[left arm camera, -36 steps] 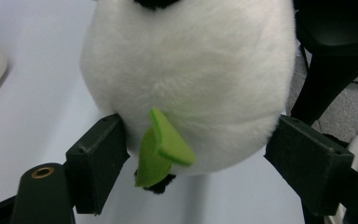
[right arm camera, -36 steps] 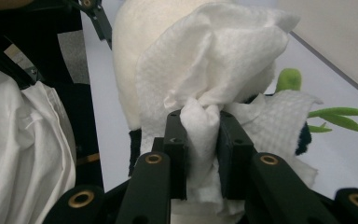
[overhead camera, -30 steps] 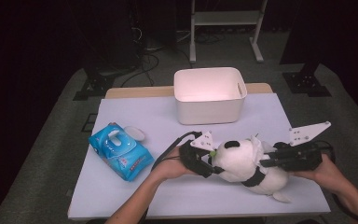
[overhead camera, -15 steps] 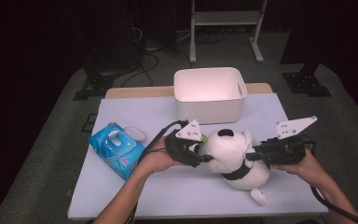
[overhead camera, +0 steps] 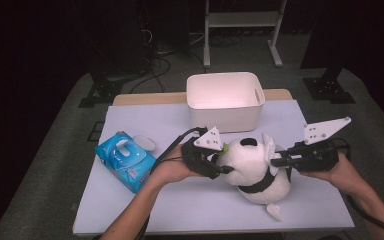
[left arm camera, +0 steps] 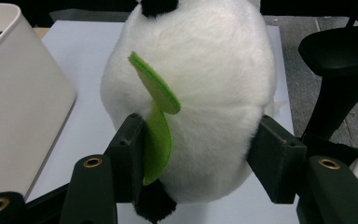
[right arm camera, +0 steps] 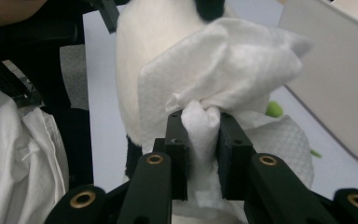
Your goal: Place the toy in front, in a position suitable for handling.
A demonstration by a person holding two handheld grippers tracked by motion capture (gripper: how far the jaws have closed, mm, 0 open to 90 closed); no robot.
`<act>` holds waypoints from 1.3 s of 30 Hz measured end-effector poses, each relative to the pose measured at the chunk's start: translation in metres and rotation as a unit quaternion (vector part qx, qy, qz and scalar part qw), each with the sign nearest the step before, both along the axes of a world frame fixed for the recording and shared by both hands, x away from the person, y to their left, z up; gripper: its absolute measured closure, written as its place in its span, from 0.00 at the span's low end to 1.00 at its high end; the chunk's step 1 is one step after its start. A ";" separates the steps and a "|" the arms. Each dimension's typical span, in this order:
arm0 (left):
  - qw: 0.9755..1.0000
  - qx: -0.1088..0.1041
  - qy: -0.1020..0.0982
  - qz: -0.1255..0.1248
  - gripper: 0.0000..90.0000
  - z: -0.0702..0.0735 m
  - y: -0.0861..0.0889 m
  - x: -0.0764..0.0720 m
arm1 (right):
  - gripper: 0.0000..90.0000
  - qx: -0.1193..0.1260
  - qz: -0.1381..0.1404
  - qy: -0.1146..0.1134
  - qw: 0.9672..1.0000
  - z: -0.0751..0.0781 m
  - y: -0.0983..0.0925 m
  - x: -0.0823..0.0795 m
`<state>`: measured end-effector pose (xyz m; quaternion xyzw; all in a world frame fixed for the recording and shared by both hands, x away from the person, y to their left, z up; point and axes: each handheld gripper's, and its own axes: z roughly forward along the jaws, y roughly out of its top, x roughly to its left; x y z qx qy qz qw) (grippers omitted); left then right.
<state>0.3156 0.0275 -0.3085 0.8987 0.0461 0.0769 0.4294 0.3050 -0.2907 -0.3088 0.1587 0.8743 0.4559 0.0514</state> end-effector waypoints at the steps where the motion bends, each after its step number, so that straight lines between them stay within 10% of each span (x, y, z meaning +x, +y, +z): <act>1: 1.000 -0.001 0.000 -0.001 0.46 0.001 -0.002 -0.001 | 0.85 -0.002 0.000 -0.004 1.000 0.004 0.000 0.000; 9: 1.000 0.000 -0.003 -0.015 0.46 0.002 -0.018 -0.002 | 0.85 -0.019 0.015 -0.036 0.999 0.033 0.014 0.001; 27: 0.999 -0.018 0.046 -0.011 0.26 -0.019 -0.018 0.008 | 0.85 -0.050 -0.004 -0.024 0.998 0.019 0.000 -0.002; 39: 0.999 -0.036 0.020 -0.009 0.50 -0.005 -0.009 0.008 | 0.85 0.001 -0.008 -0.017 1.000 0.018 -0.003 -0.001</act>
